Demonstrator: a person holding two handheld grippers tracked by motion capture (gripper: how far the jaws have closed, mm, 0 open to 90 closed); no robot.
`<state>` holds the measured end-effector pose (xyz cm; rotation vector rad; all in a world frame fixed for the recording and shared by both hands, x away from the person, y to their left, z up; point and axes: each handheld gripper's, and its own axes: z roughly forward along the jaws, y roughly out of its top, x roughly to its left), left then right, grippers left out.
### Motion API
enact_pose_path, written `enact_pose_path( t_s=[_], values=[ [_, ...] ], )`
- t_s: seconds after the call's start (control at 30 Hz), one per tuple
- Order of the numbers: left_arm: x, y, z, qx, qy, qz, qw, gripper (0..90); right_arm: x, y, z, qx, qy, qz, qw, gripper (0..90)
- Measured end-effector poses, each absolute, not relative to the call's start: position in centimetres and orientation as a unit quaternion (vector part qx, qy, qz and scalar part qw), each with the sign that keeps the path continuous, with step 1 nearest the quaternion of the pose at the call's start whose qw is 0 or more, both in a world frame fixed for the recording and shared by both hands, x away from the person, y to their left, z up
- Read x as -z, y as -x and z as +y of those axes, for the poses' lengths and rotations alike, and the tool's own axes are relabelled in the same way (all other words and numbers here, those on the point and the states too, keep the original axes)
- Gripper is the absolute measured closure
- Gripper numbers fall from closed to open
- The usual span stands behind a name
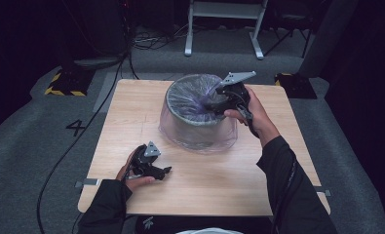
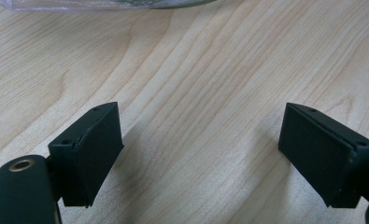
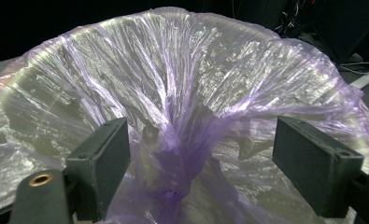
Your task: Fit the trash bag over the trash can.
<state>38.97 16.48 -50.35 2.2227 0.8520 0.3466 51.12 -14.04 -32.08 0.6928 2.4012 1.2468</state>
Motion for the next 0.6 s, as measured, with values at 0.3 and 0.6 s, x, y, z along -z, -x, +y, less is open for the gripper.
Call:
enact_pose_path(
  t_s=[0.3,0.6],
  values=[
    [50.4,-39.0,16.5,-0.134,-0.862,0.33,0.36,13.1,31.9,-50.5,-15.3,-0.463,-0.243,0.833,0.184,17.4],
    [50.4,-39.0,16.5,-0.134,-0.862,0.331,0.36,13.0,31.9,-49.9,-15.9,-0.463,-0.24,0.831,0.193,17.2]
  ],
)
